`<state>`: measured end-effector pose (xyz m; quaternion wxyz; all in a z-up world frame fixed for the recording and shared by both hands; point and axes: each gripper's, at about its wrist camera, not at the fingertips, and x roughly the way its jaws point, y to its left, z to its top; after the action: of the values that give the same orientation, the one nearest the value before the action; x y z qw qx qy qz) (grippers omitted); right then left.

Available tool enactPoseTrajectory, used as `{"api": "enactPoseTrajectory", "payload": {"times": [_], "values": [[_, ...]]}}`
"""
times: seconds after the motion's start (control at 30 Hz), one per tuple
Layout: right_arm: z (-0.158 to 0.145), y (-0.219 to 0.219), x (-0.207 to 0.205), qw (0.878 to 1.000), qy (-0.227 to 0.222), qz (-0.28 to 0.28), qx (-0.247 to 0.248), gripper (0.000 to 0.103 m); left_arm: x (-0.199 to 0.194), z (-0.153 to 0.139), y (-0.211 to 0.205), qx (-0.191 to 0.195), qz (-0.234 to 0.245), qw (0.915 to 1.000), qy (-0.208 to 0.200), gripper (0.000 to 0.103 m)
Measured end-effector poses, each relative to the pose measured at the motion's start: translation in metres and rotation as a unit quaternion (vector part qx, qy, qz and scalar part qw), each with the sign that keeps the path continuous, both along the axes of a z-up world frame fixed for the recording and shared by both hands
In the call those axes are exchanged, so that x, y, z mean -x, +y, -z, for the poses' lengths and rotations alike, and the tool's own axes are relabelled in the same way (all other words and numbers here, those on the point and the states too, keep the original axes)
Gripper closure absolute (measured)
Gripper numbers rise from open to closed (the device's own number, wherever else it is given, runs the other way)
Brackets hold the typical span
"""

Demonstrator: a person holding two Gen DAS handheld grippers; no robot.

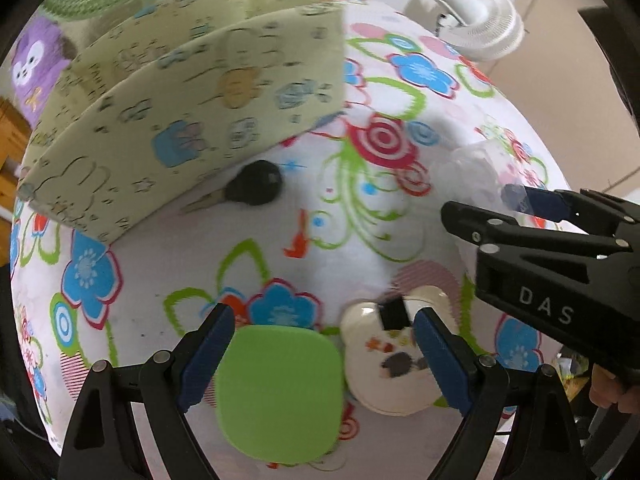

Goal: Organize rigid objects
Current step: 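Grasp the beige round hedgehog-printed lid with the left tool, then lift and carry the beige lid and floss-pick box over the patterned box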

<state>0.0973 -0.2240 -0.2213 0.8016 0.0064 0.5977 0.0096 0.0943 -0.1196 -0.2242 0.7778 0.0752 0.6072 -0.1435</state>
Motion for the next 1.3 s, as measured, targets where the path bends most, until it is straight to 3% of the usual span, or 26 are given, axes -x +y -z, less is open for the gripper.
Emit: {"api": "enactPoseTrajectory", "payload": {"times": [0.8,0.83,0.9,1.3], "values": [[0.01,-0.035,0.046,0.998,0.013,0.066,-0.004,0.042,0.014,0.028,-0.062,-0.022,0.081,0.9965,-0.008,0.006],[0.01,-0.036,0.047,0.998,0.013,0.066,-0.004,0.042,0.014,0.028,-0.064,-0.023,0.081,0.9964,-0.009,0.006],[0.01,-0.036,0.048,0.998,0.013,0.068,-0.004,0.042,0.012,0.031,-0.065,-0.018,0.075,0.997,-0.004,0.022],[0.011,-0.028,0.043,0.998,0.016,0.055,-0.007,0.042,0.02,0.013,-0.035,-0.004,0.058,0.9983,-0.008,0.023]]}}
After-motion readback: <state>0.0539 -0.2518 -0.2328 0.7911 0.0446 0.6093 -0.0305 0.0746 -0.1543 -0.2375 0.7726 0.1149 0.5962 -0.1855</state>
